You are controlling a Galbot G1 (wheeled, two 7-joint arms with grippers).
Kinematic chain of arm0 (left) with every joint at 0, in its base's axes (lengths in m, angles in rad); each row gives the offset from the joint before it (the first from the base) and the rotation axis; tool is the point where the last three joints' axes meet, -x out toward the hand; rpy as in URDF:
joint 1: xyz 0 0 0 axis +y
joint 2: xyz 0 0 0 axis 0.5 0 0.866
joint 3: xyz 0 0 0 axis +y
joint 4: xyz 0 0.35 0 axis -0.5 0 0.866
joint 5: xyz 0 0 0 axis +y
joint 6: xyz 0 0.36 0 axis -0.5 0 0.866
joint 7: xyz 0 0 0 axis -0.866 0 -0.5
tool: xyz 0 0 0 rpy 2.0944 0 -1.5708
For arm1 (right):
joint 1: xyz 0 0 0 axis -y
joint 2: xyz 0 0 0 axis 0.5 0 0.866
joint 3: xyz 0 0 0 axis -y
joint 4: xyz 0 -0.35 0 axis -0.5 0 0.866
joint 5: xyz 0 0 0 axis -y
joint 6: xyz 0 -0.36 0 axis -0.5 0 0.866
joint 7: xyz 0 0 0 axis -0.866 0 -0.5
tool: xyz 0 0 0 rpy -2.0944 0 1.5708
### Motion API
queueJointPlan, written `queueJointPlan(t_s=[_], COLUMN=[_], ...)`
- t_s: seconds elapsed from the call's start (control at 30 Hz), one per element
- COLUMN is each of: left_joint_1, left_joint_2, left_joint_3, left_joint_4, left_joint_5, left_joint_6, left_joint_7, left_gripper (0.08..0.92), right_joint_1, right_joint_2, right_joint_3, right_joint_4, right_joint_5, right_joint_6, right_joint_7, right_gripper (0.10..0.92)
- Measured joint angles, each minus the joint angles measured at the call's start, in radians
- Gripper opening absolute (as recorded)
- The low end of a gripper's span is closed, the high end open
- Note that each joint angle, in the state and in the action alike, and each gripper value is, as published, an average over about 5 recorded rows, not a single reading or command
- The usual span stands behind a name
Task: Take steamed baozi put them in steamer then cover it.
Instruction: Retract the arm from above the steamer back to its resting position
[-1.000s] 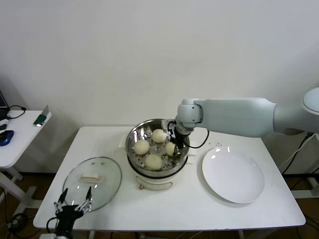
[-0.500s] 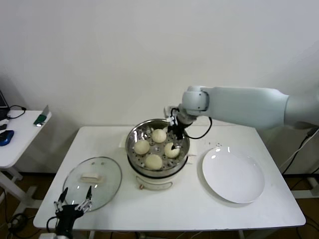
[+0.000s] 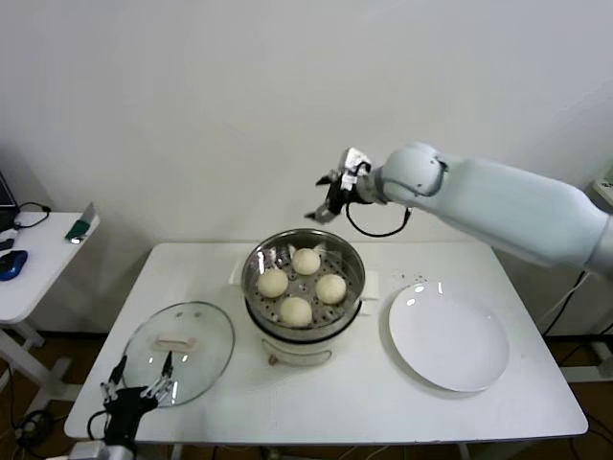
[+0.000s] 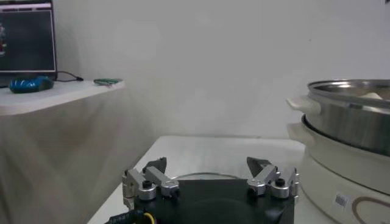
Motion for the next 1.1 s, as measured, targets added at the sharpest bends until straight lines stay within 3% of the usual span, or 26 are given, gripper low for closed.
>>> queueJointPlan(t_s=[0.23,0.53,0.83,1.1], left_joint_1=[-0.032,-0.054,-0.07,-0.064], left_joint_2=[0.023,0.06,0.088,0.116], left_joint_3=[-0.003,-0.005,-0.013,-0.017], left_joint_4=[0.009,0.033,0.058,0.074], left_joint_5=[0.009,0.043,0.1,0.156], left_joint_6=[-0.007,-0.045,-0.107,-0.174], left_joint_7=[-0.021,-0.032,-0.028,-0.051], left_gripper=[0.823,0.823,0.823,0.823], right_joint_1=[-0.295,-0.846,-1.381,-1.723], right_joint_2=[-0.136,-0.221,-0.149,-0.013], right_joint_3=[0.323,0.864,1.347,1.587], right_joint_4=[0.094,0.212,0.295,0.346], right_joint_5=[-0.03,-0.14,-0.254,-0.369], right_joint_6=[0.069,0.17,0.324,0.479], right_joint_7=[0.142,0.201,0.176,0.142], right_gripper=[0.823,0.823,0.823,0.823])
